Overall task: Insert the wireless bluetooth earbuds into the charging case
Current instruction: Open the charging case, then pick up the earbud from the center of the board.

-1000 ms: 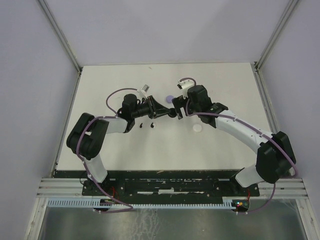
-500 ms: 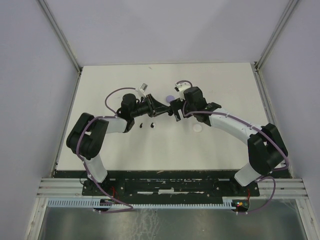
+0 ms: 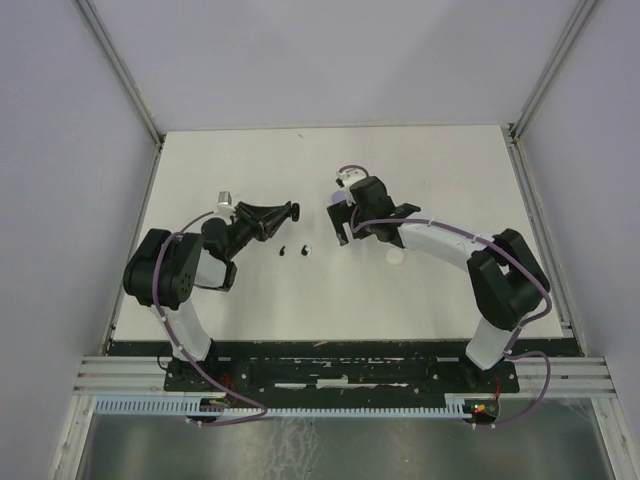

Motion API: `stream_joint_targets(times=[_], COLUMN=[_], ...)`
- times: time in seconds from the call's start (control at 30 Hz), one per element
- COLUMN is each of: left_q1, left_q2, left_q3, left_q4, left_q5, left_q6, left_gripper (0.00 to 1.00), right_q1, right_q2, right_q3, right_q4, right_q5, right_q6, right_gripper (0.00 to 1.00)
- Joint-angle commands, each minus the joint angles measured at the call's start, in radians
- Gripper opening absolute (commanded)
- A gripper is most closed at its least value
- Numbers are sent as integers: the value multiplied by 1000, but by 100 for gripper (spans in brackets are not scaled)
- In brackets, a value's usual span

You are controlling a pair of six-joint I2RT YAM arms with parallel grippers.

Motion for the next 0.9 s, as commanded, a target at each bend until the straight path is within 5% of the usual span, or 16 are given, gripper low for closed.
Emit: stream_joint_targets(times=[0.0,0.37,0.7,0.87], left_q1=[45,183,240,257], left_q2=[-16,-121,-118,-103], left_q3=[-80,-246,-271,-274], left_q4=[233,253,288,309], left_q5=[-83,-144,-110,-95], left_q6=[-127,-144,-161,-171], left_gripper=[3,3,3,3], right_q1=[94,230,269,271], right_q2=[76,263,356,387], right_q3=[128,331,416,433], right_q4=[21,-7,-55,-64], right_q5=[-29,-49,-10,-14], right_q6=[9,-19,-30,-31], right_gripper=[95,81,42,42])
